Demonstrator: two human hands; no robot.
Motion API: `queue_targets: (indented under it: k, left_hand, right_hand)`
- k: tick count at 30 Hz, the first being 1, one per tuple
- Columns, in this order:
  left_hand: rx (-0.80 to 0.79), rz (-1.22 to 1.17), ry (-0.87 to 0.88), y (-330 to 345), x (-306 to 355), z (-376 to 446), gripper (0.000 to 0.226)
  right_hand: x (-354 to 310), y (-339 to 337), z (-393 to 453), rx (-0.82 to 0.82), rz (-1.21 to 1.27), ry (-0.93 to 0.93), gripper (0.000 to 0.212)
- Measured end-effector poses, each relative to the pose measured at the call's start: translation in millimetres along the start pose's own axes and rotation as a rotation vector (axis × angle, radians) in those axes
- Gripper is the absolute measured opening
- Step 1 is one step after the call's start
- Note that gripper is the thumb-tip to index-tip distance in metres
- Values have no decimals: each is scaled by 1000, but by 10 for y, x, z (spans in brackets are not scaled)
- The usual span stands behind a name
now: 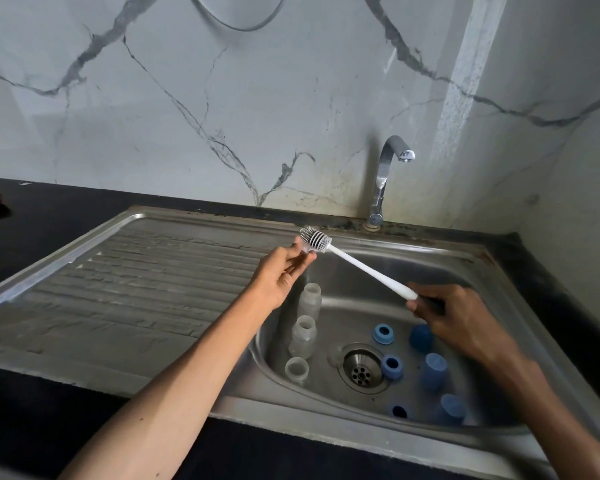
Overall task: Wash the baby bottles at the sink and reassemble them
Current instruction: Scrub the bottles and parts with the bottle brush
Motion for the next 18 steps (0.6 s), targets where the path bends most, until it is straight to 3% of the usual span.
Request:
queue_targets:
  k: [6,12,18]
  left_hand:
    - [-93,-12,-12,143,-26,-85,17]
    - [33,-59,122,-24,161,63,24]
    - [-5,-139,146,67,118,44,19]
  right_hand:
    - [-72,15,-44,-1,43,-18,38]
    - [-136,49,-70,-46,39,-27,33]
    - [-108,79,-45,-86,119,-26,29]
Point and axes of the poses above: each hand's wrist, its own z-axis towards the middle knuckle, its own y-axis out of the palm, x = y × z, the point moved 10 cm from there along z, towards the middle knuckle, and after that the axes turned 9 degrees about y, right-handed, at the moved point
